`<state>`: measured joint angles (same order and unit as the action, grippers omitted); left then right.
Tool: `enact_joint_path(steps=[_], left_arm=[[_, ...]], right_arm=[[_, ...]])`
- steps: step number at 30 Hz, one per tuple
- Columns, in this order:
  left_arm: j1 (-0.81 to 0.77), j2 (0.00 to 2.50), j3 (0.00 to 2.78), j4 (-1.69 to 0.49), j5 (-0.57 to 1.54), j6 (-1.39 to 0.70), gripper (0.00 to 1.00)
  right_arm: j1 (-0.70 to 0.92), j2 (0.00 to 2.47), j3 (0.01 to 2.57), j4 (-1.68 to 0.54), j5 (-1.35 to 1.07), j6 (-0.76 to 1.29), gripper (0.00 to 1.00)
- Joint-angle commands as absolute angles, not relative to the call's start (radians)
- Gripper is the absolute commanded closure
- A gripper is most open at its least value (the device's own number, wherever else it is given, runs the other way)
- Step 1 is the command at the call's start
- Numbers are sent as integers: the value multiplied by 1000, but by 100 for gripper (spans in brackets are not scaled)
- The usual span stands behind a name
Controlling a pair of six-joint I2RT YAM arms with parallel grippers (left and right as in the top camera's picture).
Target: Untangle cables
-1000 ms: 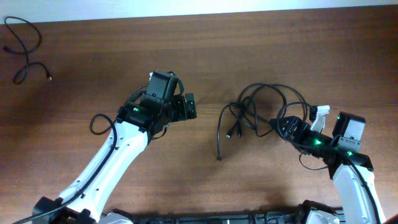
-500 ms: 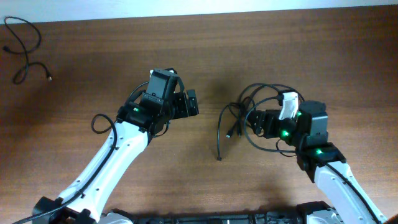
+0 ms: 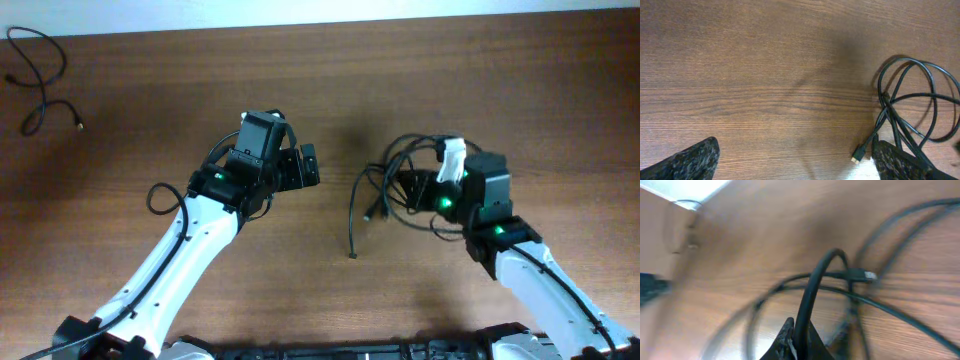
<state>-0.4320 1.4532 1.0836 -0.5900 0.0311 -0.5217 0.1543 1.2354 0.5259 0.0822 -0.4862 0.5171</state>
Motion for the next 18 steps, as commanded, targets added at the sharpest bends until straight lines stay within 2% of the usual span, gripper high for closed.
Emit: enact_joint_path(steps=[1, 7, 10, 13, 14, 15, 18], left_arm=[[-437, 1461, 1079, -591, 50, -534, 1], [-437, 1461, 1079, -591, 49, -534, 1], [-437, 1461, 1079, -591, 49, -534, 1], [-437, 1461, 1079, -591, 49, -534, 1], [-437, 1461, 1079, -591, 49, -534, 1], [-437, 1461, 1079, -592, 49, -534, 1], [-437, 1461, 1079, -591, 49, -534, 1]], right_arm=[[156, 1235, 682, 94, -718, 555, 96], [156, 1235, 916, 94, -960, 549, 96], [158, 1235, 959, 89, -1021, 445, 96], [158, 1235, 959, -99, -825, 330, 96], [158, 1235, 959, -221, -644, 309, 96], [157, 1235, 959, -269, -560, 306, 96], [150, 1222, 966, -278, -536, 307, 96]])
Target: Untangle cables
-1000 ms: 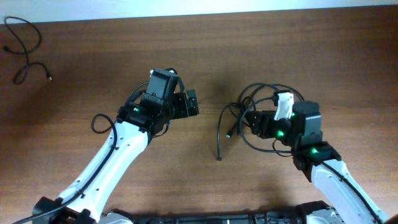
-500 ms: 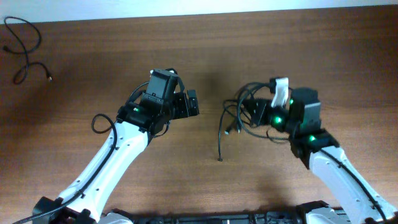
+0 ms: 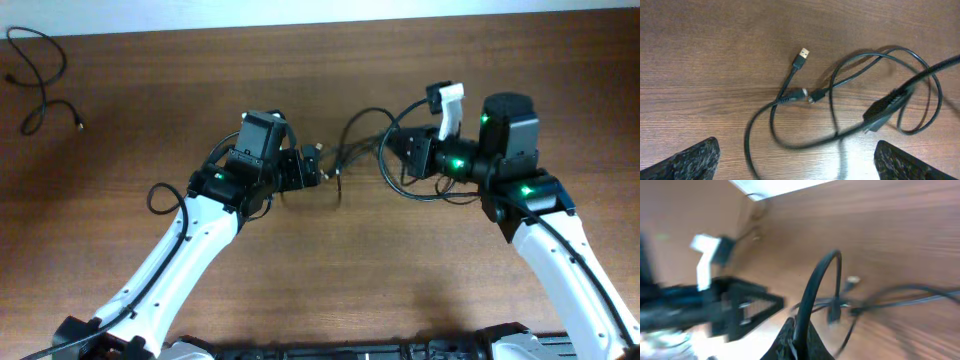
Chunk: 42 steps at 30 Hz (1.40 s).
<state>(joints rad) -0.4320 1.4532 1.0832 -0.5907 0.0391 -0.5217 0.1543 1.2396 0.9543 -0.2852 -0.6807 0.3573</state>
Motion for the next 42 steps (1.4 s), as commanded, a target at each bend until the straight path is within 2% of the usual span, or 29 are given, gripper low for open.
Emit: enact_joint_path(steps=[1, 7, 12, 16, 22, 24, 30, 35, 39, 42], left_arm=[[-437, 1461, 1079, -591, 49, -534, 1], [-437, 1461, 1079, -591, 49, -534, 1], [-437, 1461, 1079, -591, 49, -534, 1], [-437, 1461, 1079, -591, 49, -534, 1], [-437, 1461, 1079, -592, 49, -534, 1], [-437, 1461, 1079, -591, 49, -535, 1], [-437, 1461, 1079, -587, 49, -534, 1], [-437, 1461, 1079, -595, 49, -534, 1], [-437, 1461, 1079, -588, 59, -539, 1], [-437, 1461, 1079, -568, 94, -667, 1]], right_arm=[[149, 1215, 976, -278, -539, 306, 96], [149, 1165, 1024, -266, -498, 189, 96], [151, 1162, 1025, -220, -249, 189, 96], [150, 1206, 1025, -197, -176, 120, 96], [150, 1151, 1035, 121, -266, 120, 96], [150, 1135, 1034, 157, -338, 120, 96], [150, 1305, 1031, -24, -340, 73, 96], [150, 1465, 1031, -3, -340, 75, 96], [150, 1465, 1032, 5, -340, 75, 96], [150, 1453, 1032, -1, -340, 75, 96]])
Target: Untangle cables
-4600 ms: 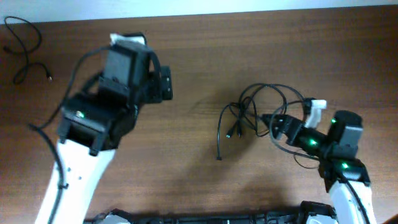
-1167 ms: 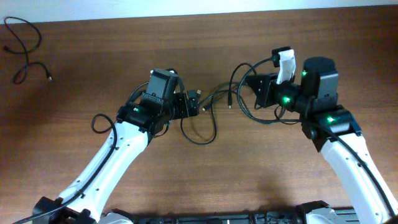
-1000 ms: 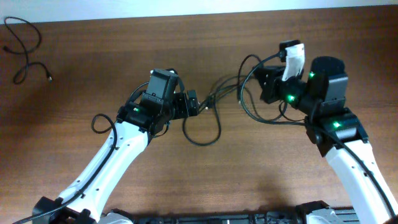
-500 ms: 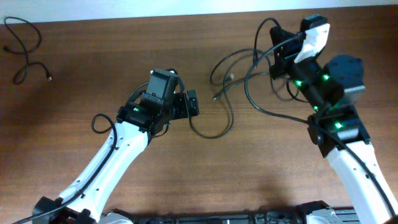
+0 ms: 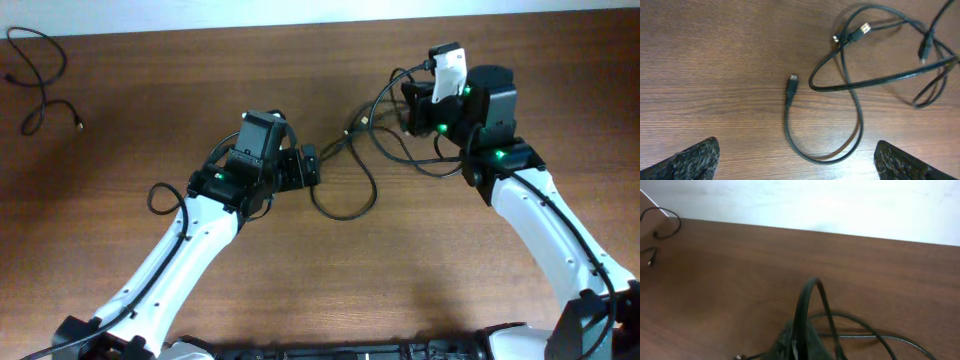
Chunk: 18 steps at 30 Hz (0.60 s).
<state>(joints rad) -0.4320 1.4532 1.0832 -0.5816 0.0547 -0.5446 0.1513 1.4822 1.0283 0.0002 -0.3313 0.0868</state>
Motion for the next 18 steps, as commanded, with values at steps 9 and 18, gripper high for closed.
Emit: enact_joint_path(steps=[9, 18], left_arm=[[-439, 1463, 1079, -568, 201, -1354, 1], [-452, 1624, 1079, -454, 208, -1761, 1]], right_arm=[[150, 1448, 1032, -65, -340, 75, 96], [150, 1448, 1032, -150, -360, 79, 96]])
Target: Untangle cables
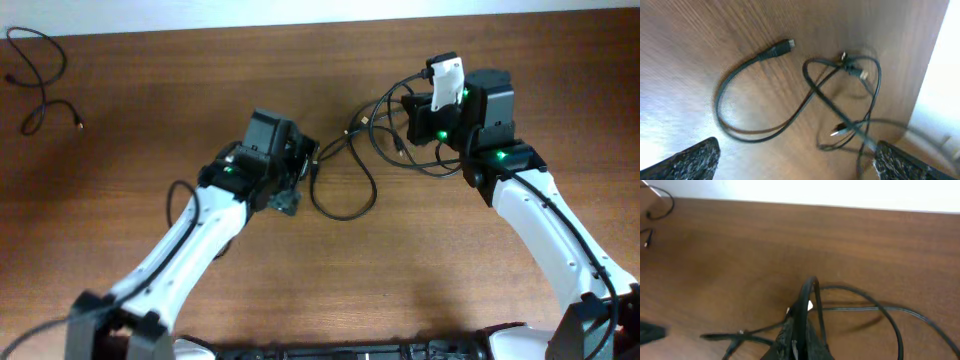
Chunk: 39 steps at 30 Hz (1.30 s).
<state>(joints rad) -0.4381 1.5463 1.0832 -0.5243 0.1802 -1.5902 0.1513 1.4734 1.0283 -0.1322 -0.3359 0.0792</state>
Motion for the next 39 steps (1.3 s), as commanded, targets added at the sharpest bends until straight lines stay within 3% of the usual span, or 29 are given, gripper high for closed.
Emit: enact_joint_path(steps=[1, 6, 8, 10, 14, 18, 22, 31, 35, 39], left_arm=[[-457, 1654, 1079, -387, 233, -1761, 1], [-485, 1747, 1079, -162, 266, -1761, 0], [-491, 1769, 1079, -152, 266, -1758, 26], [-491, 1776, 1079, -179, 266, -1719, 62], [-490, 1775, 1079, -230, 282, -1306, 100], [-490, 1774, 1079, -343, 352, -825, 100], [-490, 1774, 1079, -524, 351, -604, 100], [-488, 1774, 1079, -616, 161, -559, 100], [-459, 1764, 1087, -678, 65, -558, 100], [-384, 1709, 1106, -735, 39, -497, 100]], right_arm=[[150, 1448, 1032, -163, -360, 79, 96], [150, 1448, 1032, -216, -360, 79, 96], [150, 1448, 1032, -229, -360, 79, 96], [150, 1448, 1032, -233, -360, 79, 96], [149, 1420, 1034, -195, -359, 78, 96], [148, 1345, 1034, -40, -342, 77, 96], [148, 1225, 1034, 31, -128, 78, 96], [149, 921, 1034, -17, 730, 78, 96], [149, 894, 1034, -55, 1100, 78, 96], [149, 900, 1033, -105, 1216, 78, 96]])
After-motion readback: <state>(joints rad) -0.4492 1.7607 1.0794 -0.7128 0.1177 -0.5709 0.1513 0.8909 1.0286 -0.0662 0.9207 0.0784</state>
